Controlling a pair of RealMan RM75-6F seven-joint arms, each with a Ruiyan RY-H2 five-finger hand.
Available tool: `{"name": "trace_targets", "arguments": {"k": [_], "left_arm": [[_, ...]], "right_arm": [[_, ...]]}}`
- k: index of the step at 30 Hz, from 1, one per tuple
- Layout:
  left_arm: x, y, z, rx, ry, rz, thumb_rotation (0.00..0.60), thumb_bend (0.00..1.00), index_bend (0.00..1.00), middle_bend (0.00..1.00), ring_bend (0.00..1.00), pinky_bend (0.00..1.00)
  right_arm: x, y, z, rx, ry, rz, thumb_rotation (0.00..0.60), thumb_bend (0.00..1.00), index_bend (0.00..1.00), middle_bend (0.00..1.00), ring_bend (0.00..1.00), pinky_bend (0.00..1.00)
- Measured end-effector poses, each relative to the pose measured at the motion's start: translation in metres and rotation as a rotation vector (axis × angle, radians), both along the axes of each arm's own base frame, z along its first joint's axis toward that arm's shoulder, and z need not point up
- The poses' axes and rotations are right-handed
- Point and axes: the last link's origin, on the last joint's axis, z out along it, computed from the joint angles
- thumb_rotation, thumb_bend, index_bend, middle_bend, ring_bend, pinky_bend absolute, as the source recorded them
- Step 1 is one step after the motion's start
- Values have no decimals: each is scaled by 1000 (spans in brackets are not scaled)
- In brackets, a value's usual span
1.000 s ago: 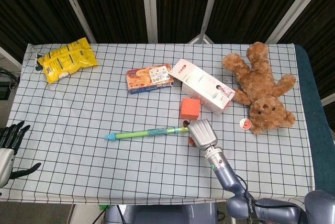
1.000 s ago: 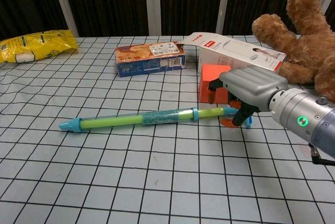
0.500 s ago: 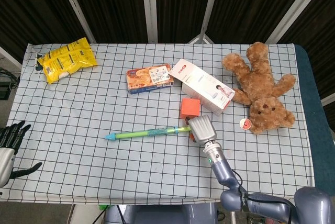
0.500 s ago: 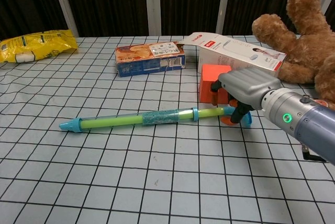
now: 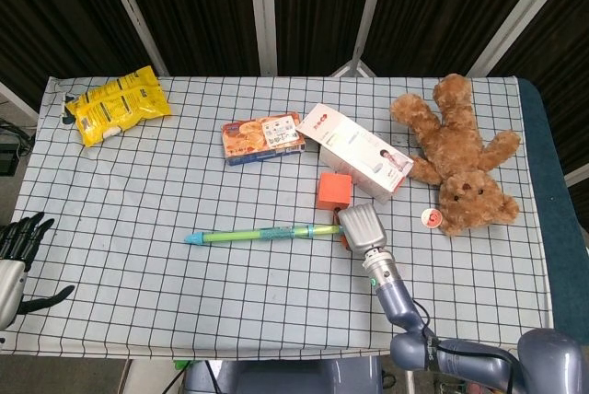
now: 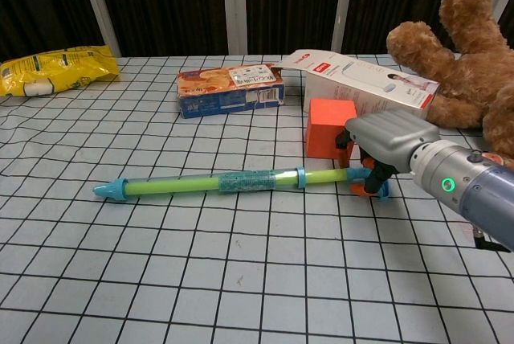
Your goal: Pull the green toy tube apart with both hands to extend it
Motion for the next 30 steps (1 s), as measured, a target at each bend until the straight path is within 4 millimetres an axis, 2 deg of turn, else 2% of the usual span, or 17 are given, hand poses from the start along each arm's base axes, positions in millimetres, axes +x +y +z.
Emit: {"name": "trace_targets", "arguments": {"k": [4, 12, 19, 30], "left_arm": [[-1, 0, -1, -5, 0, 6, 600, 123, 0, 0, 0, 0], [0, 0, 0, -3, -1, 4, 600, 123, 0, 0, 0, 0], [1, 0, -3, -19, 3, 4, 600, 122, 0, 0, 0, 0], [11, 0, -10, -66, -49, 30, 600, 135, 16, 0, 0, 0]], "right_arm": [[-2, 1, 1, 1, -1, -4, 600, 411, 639, 1000, 1000, 912], [-4, 2, 9, -8, -3, 9, 600, 430, 695, 1000, 1000, 912], [-12, 4, 28, -22, 1, 13, 600, 435, 714, 1000, 1000, 912], [-36, 11, 59, 3, 37, 5, 600, 440, 732, 1000, 1000, 912]]}}
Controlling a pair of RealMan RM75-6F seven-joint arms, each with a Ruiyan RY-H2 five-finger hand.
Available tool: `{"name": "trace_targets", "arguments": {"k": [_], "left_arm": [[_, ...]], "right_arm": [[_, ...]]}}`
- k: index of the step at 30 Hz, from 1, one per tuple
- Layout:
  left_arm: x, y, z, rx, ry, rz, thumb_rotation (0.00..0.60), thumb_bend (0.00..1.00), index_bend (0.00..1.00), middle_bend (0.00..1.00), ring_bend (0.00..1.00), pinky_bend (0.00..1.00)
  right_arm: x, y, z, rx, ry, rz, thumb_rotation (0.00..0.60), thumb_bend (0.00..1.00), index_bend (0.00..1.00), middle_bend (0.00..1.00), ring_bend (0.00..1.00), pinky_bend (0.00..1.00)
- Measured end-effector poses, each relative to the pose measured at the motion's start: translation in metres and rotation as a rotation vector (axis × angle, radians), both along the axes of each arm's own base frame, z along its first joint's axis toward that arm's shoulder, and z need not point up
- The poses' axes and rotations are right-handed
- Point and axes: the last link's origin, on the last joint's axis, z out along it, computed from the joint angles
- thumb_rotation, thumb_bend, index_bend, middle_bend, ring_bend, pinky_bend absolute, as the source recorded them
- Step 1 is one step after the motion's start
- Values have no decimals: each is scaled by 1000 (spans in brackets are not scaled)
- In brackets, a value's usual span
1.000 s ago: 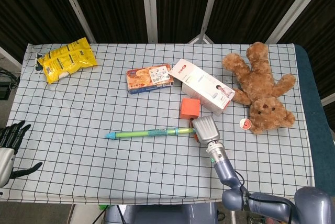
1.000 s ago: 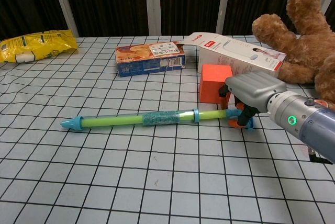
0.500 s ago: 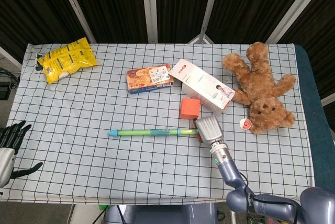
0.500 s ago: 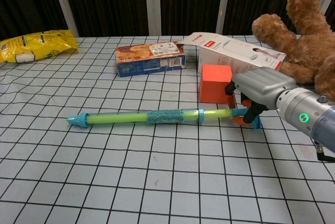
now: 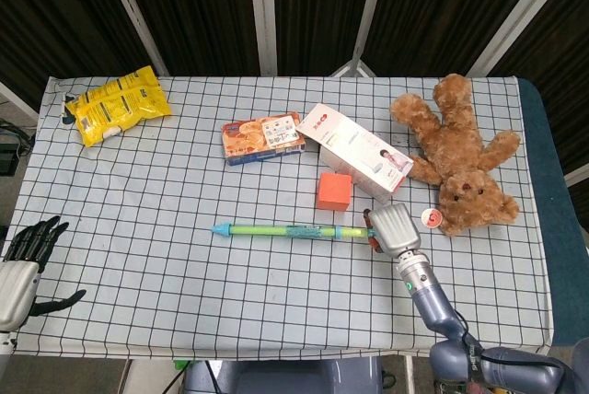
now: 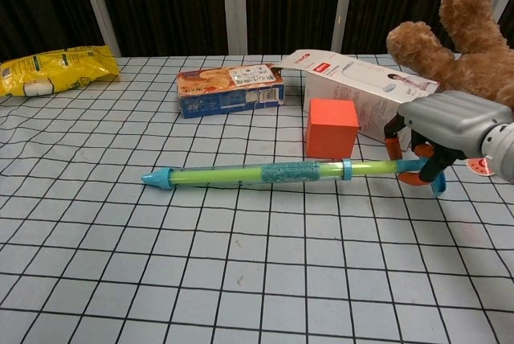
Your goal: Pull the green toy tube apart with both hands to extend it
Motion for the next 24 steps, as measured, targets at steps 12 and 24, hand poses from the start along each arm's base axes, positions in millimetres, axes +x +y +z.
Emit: {"name": "trace_targets", "arguments": {"k": [12, 24], "left_arm": [[32, 36, -2, -36, 9, -47, 600, 166, 129, 16, 0, 0], [85, 111, -54, -161, 128, -139, 600, 234, 267, 88, 0, 0]], "right_arm": [[-12, 7, 15, 45, 10, -10, 600, 441, 732, 1000, 1000, 912], [-8, 12, 17, 52, 13, -6, 600, 441, 739, 1000, 1000, 912]]}}
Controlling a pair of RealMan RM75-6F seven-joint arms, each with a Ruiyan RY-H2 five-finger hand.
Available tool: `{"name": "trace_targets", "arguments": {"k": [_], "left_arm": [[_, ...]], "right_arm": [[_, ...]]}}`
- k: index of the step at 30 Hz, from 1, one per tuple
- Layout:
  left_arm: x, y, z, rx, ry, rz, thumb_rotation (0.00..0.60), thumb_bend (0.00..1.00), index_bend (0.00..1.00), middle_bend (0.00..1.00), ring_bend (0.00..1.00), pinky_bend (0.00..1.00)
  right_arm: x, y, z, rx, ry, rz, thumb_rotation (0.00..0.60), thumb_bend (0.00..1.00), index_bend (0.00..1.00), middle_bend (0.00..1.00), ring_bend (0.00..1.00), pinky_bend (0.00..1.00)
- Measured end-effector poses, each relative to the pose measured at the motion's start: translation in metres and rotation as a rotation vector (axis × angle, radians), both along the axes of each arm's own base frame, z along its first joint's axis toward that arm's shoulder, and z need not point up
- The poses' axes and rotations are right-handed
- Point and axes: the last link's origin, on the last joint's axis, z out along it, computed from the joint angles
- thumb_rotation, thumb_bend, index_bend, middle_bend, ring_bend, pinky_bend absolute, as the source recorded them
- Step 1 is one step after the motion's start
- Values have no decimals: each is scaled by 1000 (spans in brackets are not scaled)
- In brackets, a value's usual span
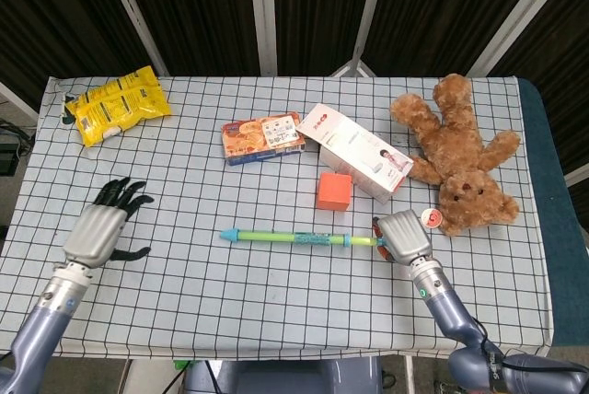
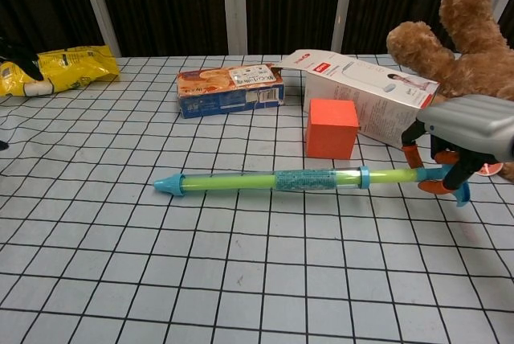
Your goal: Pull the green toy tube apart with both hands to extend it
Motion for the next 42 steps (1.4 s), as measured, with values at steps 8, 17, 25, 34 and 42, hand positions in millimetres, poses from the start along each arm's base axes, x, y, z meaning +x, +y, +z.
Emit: {"name": "trace_targets", "arguments": {"k": [8, 17, 25, 34, 42], "left_arm": [[41, 25, -49, -71, 18, -23, 600, 246, 298, 90, 0, 0], [66, 31, -91, -150, 47, -28, 600, 304, 333, 106, 0, 0], [73, 31, -118, -186, 49, -12, 600, 359, 334, 109, 0, 0], [82, 33, -145, -203, 59, -3, 600, 408, 334, 108, 0, 0], [87, 35, -159, -204, 50, 10, 600, 442, 356, 114, 0, 0]], "right_arm": [[2, -1, 2, -13, 5, 0, 600, 442, 749, 1000, 1000, 912], [3, 2, 1, -11, 11, -1, 600, 442, 749, 1000, 1000, 912], [4, 4, -1, -7, 15, -5, 600, 444, 749, 1000, 1000, 912], [5, 6, -2, -3, 17, -5, 600, 446, 749, 1000, 1000, 912], [4, 5, -1, -4, 14, -12, 600, 446, 749, 1000, 1000, 912]]}}
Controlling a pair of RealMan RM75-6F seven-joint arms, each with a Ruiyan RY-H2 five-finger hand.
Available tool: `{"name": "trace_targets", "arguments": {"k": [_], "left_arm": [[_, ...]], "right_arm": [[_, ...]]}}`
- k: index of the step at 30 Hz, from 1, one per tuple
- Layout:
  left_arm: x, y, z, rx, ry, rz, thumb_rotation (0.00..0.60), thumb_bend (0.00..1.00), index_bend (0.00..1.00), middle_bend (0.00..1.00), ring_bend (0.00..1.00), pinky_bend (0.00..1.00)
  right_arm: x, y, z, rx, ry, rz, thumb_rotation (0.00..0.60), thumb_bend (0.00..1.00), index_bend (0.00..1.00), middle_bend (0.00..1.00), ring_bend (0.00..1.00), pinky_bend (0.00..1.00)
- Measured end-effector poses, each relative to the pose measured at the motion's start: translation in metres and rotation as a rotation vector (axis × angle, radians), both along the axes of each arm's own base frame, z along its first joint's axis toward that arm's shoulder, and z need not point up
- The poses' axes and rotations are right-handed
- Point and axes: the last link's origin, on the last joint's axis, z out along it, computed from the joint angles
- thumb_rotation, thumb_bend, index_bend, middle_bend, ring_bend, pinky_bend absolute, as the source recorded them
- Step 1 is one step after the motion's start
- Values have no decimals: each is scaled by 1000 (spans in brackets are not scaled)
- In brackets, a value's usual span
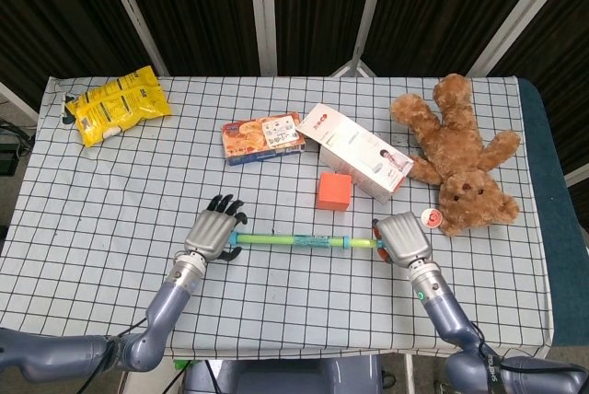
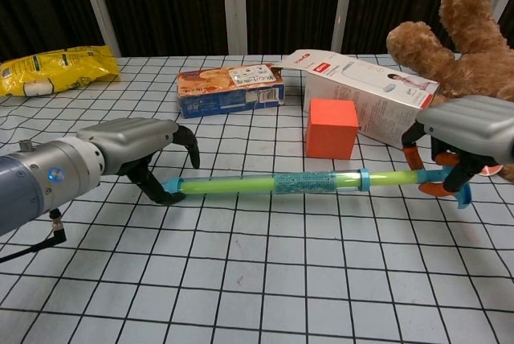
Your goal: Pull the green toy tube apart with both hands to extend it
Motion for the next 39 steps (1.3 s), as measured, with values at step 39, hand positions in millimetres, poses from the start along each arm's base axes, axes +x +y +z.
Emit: {"name": "trace_targets", "arguments": {"k": [39], "left_arm": [[1, 2, -6, 22, -29, 36, 600, 486, 542, 161, 0, 0]], "right_arm": [[-5, -4, 5, -20, -11, -14, 600, 448, 749, 1000, 1000, 912]]}}
